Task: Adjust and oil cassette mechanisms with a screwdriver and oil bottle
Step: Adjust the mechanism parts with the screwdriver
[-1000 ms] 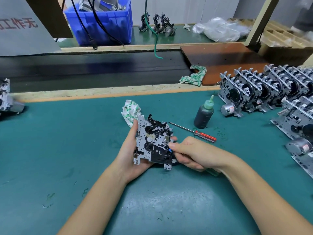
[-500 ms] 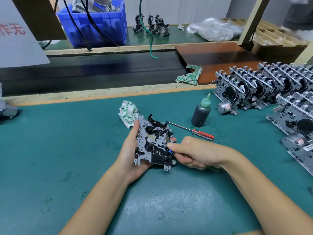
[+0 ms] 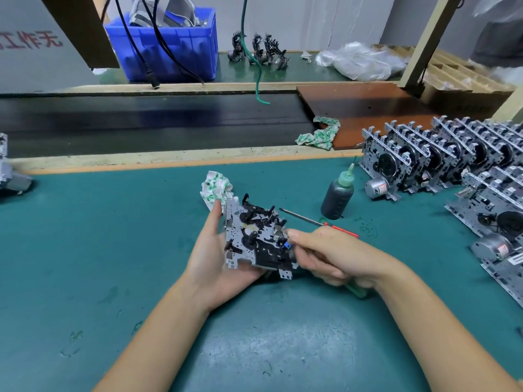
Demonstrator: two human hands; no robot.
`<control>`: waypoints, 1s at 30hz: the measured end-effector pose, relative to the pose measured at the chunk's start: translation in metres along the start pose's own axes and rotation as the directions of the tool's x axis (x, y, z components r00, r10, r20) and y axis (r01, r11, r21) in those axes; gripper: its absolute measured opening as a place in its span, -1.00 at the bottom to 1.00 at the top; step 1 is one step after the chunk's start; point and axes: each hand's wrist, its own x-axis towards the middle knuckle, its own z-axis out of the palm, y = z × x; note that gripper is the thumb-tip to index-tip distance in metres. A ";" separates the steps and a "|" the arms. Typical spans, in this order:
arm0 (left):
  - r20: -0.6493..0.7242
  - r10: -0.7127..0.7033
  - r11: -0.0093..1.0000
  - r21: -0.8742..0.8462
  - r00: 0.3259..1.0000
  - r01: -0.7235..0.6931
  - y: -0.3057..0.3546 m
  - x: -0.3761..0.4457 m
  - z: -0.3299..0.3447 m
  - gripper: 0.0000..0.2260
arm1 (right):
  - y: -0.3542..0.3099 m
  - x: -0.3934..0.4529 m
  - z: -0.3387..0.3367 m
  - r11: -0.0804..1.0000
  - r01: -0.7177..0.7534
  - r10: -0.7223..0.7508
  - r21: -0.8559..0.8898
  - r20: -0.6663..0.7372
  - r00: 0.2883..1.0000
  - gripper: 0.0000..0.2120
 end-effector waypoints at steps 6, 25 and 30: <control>0.023 0.034 0.989 -0.146 0.999 -0.030 0.000 -0.004 0.004 -0.29 | -0.001 0.000 -0.008 0.970 0.031 -0.017 0.241 -0.060 0.998 -0.55; 0.086 -0.056 0.992 0.117 0.995 0.046 0.013 -0.005 -0.011 -0.21 | 0.005 0.007 -0.008 0.794 0.002 -0.315 -0.609 -0.408 0.857 -0.66; 0.093 -0.166 0.941 0.313 0.982 0.129 0.020 -0.012 -0.012 -0.19 | 0.004 0.000 -0.004 0.470 0.174 -0.507 -0.865 -0.104 0.855 -0.45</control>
